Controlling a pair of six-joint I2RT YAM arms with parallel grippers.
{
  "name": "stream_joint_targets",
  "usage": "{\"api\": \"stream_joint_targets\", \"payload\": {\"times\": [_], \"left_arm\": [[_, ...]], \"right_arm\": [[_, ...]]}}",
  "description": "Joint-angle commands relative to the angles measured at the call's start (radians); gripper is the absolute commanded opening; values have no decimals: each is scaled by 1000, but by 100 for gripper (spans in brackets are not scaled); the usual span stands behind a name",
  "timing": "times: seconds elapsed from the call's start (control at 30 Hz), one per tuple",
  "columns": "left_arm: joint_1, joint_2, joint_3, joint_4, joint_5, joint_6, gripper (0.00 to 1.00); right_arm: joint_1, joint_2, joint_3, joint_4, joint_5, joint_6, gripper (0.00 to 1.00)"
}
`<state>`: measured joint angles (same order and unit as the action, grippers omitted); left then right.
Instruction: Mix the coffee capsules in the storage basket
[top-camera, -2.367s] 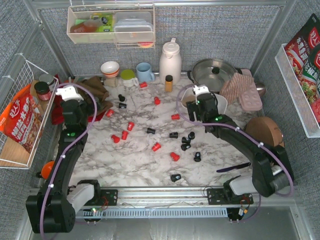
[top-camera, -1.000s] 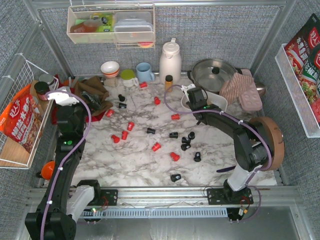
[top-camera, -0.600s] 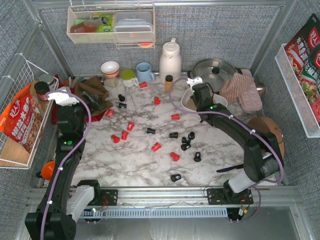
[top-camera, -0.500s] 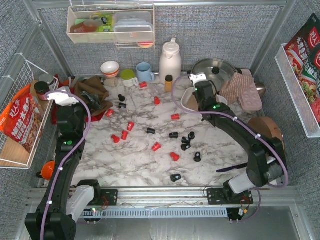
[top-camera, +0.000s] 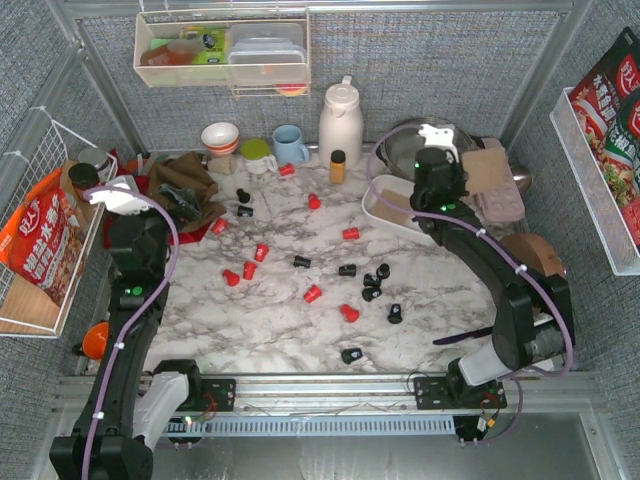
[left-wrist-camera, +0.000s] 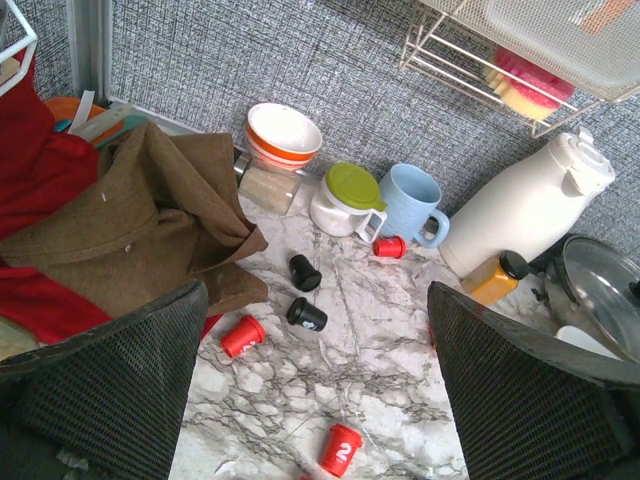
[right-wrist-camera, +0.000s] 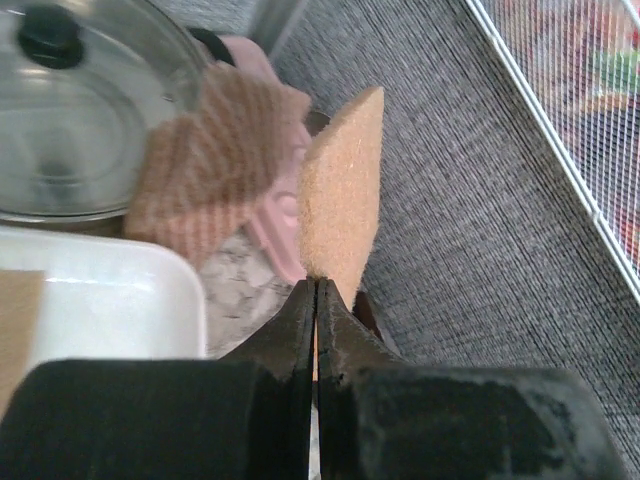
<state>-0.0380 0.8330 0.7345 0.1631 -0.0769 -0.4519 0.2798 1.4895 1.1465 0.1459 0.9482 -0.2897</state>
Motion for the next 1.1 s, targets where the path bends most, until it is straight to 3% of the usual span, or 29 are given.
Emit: {"api": "stream_joint_targets", "payload": {"times": [0.0, 0.2, 0.43, 0.47, 0.6, 0.67, 0.9, 1.07], "left_arm": [[-1, -13, -6, 44, 8, -8, 99], [-1, -15, -7, 45, 17, -14, 99], [-1, -12, -9, 45, 20, -18, 99], [-1, -12, -9, 46, 20, -18, 99], [-2, -6, -8, 46, 21, -18, 99], [-1, -3, -9, 45, 20, -18, 99], [-1, -3, -8, 46, 21, -19, 99], [0, -6, -8, 46, 23, -20, 99]], "right_arm": [[-90, 42, 8, 35, 47, 61, 0], [-189, 148, 81, -46, 19, 138, 0], [-264, 284, 204, -280, -107, 292, 0], [-273, 295, 216, -308, -138, 320, 4], [-278, 317, 233, -362, -224, 358, 50], [-278, 317, 240, -386, -233, 372, 66], [-264, 227, 242, -434, -317, 418, 75], [-213, 164, 250, -457, -531, 460, 75]]}}
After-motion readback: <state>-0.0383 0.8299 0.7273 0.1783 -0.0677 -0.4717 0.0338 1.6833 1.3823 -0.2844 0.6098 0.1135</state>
